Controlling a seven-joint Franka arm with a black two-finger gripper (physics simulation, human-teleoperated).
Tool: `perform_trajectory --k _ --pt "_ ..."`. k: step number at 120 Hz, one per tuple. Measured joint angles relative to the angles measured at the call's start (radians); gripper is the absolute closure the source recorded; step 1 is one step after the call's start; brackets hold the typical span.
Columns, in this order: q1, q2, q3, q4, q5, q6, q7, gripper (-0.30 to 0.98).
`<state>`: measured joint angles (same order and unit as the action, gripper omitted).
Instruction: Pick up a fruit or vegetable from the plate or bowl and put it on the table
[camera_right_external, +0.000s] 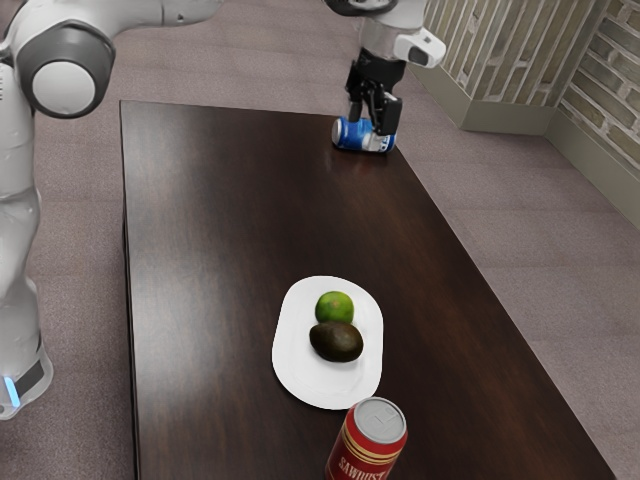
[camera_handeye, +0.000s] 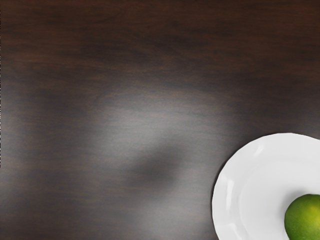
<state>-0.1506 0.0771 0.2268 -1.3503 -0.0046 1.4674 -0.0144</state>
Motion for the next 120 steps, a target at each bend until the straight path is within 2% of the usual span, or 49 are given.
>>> perform_trajectory --k 27,50,72,100,120 --pt "0.005 -0.002 -0.001 -0.001 -0.019 0.022 -0.002 0.0" --pt "-0.099 0.008 -0.003 -0.028 -0.03 0.04 -0.009 0.0" --pt "-0.178 -0.028 0.045 -0.219 -0.018 0.084 -0.027 0.0" --pt "-0.121 -0.094 0.105 -0.492 -0.016 0.272 -0.037 0.0" --pt "-0.071 -0.115 0.109 -0.531 -0.015 0.372 -0.037 0.0"
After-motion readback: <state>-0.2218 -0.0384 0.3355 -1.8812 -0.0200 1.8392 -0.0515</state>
